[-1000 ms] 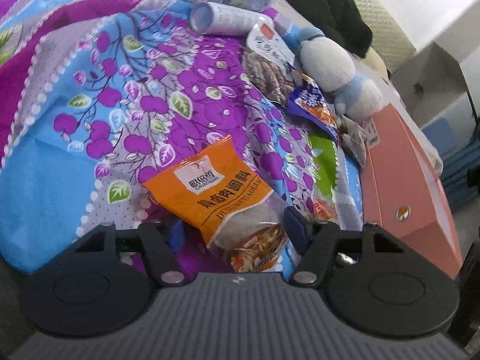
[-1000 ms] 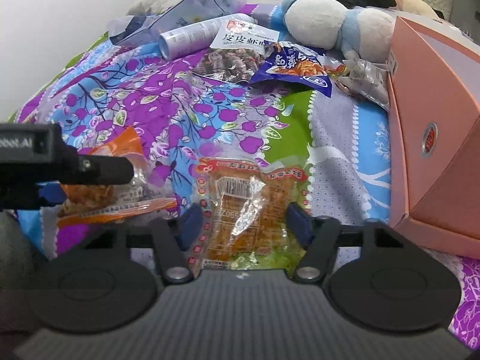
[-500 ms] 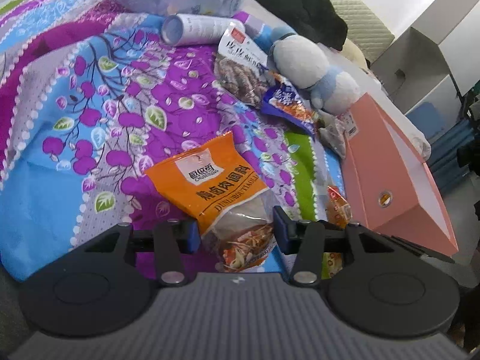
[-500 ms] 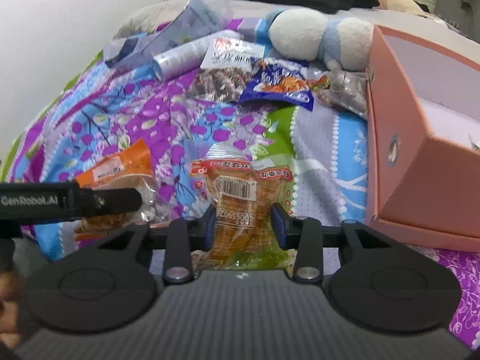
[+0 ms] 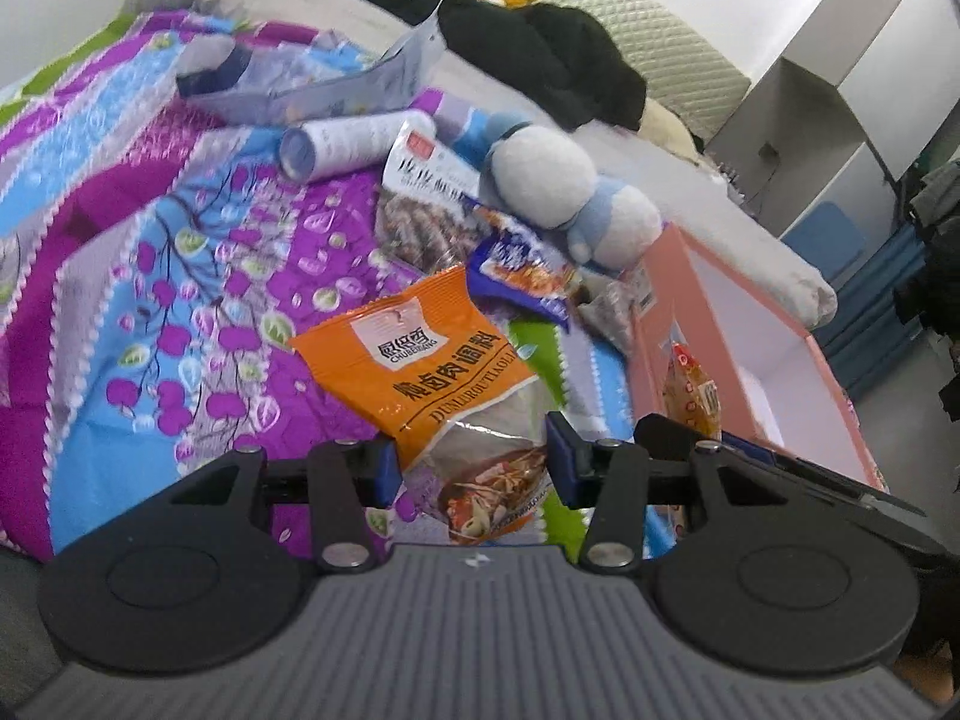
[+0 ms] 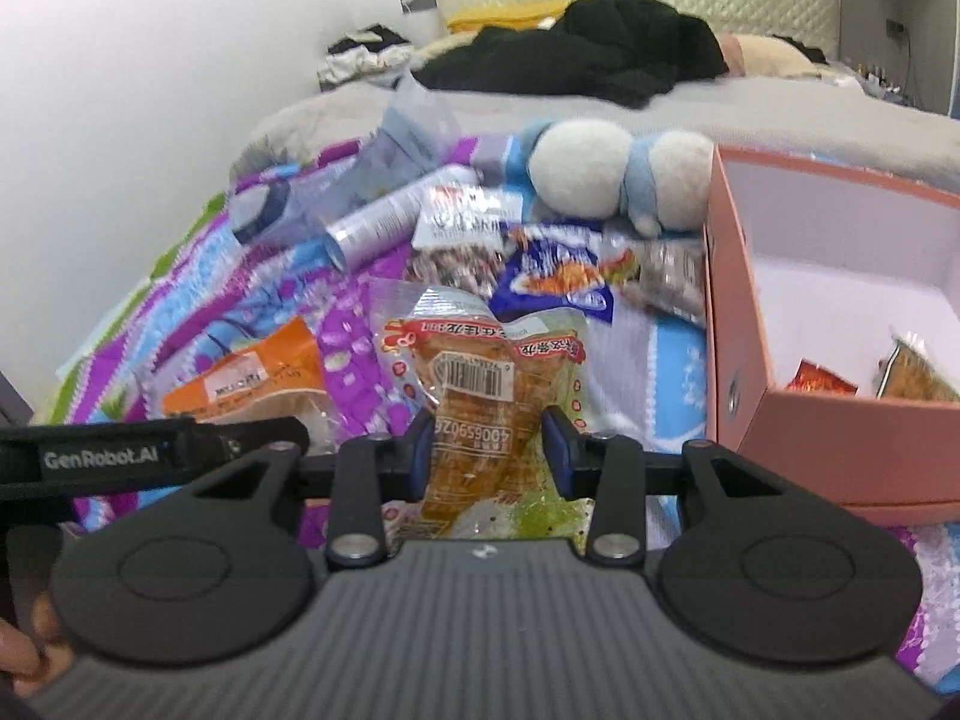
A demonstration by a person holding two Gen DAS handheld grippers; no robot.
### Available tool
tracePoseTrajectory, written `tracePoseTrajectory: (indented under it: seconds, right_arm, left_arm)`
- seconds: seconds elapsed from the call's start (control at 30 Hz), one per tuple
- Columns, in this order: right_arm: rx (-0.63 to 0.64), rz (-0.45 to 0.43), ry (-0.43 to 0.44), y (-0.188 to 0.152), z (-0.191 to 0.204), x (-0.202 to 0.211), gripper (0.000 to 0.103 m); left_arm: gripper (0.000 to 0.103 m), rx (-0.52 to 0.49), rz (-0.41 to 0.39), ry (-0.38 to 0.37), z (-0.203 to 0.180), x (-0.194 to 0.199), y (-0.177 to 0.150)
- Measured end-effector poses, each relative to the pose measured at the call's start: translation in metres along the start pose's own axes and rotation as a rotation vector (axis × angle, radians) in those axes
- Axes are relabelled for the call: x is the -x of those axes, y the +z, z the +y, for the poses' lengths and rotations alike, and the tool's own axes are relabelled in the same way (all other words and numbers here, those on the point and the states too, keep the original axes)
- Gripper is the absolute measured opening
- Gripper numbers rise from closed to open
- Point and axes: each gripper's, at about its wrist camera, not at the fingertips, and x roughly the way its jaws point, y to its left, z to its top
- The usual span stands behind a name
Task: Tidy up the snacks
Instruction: 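Lift both held packets and carry them over the pink box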
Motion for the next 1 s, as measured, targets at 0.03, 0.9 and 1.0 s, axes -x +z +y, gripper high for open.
tracePoseTrajectory:
  seconds: [0.03, 0.9, 1.0]
  right_arm:
    - [-0.004, -0.009, 0.002, 0.002, 0.001, 0.004, 0.041]
    - [-0.131, -0.187, -0.113, 0.016, -0.029, 0.075, 0.041]
    - [-0.152, -0.181, -0.155, 0.010, -0.041, 0.081, 0.041]
  left_arm:
    - [0.053, -0.006, -0.005, -0.003, -0.003, 0.003, 0.003]
    - [0.053, -0.242, -0.002, -0.179, -0.091, 0.019, 0.027]
    - [0.053, -0.256, 0.027, -0.212, -0.106, 0.009, 0.020]
